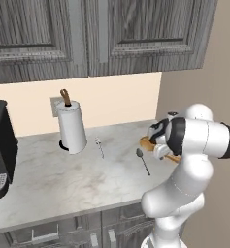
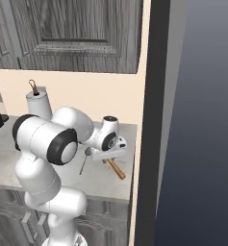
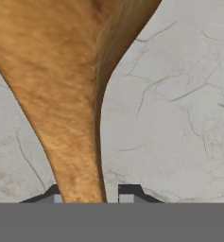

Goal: Organize the utensils by type. Pick up the wooden spoons from the counter and place them in the open cabinet. Then pick up the metallic utensils from the counter and place them in the open drawer.

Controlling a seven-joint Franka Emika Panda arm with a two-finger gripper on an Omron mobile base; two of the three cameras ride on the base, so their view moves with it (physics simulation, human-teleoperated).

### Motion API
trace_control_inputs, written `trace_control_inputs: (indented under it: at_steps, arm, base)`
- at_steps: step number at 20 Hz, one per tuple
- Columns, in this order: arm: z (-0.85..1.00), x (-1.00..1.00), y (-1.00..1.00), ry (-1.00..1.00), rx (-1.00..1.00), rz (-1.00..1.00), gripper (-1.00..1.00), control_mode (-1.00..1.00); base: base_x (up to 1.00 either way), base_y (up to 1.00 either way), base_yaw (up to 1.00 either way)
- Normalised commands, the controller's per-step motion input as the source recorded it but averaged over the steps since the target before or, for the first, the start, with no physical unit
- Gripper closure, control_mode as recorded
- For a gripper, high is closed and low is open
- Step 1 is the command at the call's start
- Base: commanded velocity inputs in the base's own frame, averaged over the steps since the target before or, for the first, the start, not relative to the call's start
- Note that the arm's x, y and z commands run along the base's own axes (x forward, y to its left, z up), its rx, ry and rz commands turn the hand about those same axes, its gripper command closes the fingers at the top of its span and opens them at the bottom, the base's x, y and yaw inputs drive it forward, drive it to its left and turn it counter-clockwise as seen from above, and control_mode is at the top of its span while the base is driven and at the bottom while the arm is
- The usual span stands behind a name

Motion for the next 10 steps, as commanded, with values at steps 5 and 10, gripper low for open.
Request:
trace_control_inputs:
  at_steps: [5, 10]
  arm:
    - [0.40, -0.20, -0.16, 0.10, 0.12, 0.11, 1.00, -1.00]
    - [0.73, -0.62, -0.04, -0.03, 0.02, 0.24, 1.00, -1.00]
  base:
    - [0.00, 0.00, 0.00]
    - [0.00, 0.00, 0.00]
